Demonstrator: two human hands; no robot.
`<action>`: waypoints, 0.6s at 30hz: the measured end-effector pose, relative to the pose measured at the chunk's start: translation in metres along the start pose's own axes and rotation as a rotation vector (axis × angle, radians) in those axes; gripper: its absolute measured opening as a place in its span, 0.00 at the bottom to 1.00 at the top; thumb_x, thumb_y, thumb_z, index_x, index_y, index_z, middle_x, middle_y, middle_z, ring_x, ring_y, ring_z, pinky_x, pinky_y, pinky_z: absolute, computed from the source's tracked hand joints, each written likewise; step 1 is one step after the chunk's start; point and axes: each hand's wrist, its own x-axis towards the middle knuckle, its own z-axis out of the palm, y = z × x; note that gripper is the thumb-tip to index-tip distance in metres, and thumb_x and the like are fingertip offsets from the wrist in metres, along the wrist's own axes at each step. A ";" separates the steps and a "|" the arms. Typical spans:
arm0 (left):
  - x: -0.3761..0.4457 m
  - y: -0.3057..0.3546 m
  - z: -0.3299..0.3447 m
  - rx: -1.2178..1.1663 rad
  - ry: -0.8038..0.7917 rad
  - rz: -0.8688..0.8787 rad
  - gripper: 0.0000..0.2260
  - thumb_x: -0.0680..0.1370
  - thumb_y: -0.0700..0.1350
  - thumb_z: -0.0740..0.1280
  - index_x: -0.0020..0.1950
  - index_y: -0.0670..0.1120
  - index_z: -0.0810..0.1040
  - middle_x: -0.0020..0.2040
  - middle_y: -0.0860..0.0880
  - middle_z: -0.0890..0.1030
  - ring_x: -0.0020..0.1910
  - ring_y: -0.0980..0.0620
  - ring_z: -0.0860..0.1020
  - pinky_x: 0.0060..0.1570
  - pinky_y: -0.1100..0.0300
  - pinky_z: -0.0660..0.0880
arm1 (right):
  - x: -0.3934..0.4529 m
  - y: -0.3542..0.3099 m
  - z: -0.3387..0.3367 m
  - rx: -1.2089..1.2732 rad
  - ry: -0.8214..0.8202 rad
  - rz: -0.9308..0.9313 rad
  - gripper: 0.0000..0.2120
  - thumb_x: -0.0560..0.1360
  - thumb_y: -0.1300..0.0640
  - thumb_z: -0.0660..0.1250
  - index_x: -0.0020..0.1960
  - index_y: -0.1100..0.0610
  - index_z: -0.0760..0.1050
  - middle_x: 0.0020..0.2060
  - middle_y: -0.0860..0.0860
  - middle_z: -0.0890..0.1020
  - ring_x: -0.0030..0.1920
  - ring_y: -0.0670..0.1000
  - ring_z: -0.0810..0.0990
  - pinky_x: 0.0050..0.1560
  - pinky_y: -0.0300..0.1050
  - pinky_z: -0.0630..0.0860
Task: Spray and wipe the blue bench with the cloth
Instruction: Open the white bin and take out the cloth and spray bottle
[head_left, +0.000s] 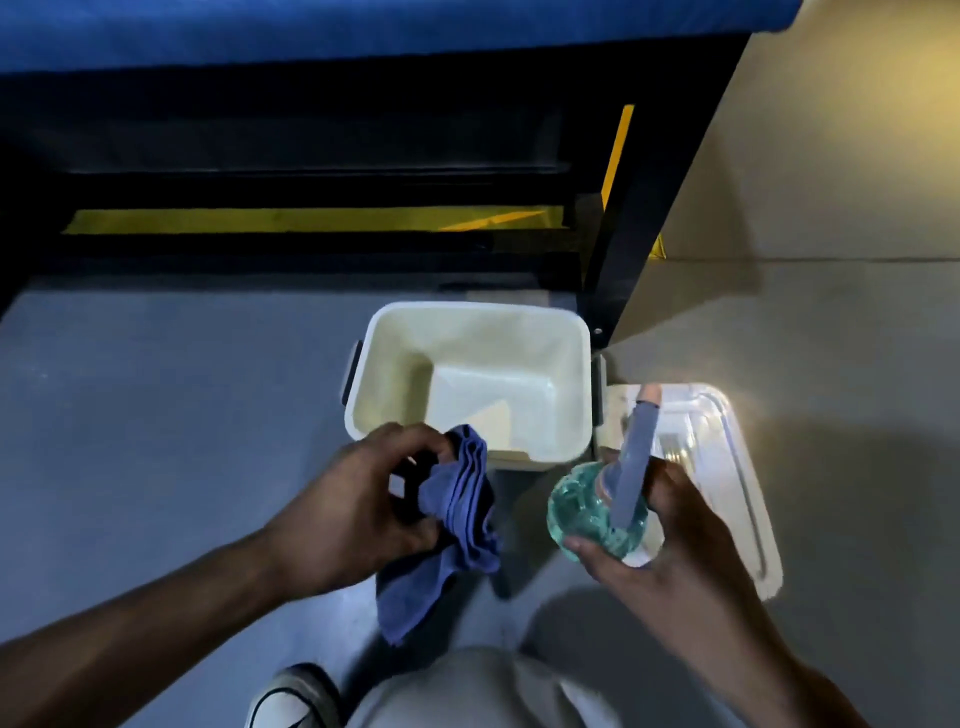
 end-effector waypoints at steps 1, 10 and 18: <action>-0.005 -0.013 0.011 0.045 -0.003 -0.022 0.20 0.64 0.46 0.74 0.54 0.59 0.78 0.53 0.55 0.78 0.51 0.52 0.80 0.43 0.55 0.82 | -0.005 0.012 0.012 -0.018 -0.039 0.014 0.27 0.65 0.44 0.81 0.60 0.43 0.73 0.53 0.39 0.77 0.52 0.37 0.76 0.51 0.23 0.68; 0.024 -0.101 0.112 0.484 -0.064 -0.146 0.26 0.72 0.51 0.68 0.71 0.56 0.76 0.61 0.49 0.73 0.60 0.45 0.76 0.58 0.56 0.77 | -0.012 0.068 0.092 -0.126 -0.229 0.059 0.31 0.72 0.42 0.74 0.71 0.49 0.69 0.65 0.42 0.70 0.62 0.37 0.67 0.58 0.26 0.62; 0.023 -0.104 0.121 0.691 -0.085 -0.096 0.28 0.74 0.54 0.69 0.74 0.58 0.69 0.66 0.51 0.71 0.62 0.45 0.73 0.58 0.51 0.78 | -0.019 0.074 0.087 -0.114 -0.283 0.155 0.44 0.71 0.37 0.74 0.77 0.43 0.53 0.73 0.39 0.63 0.71 0.41 0.65 0.66 0.38 0.67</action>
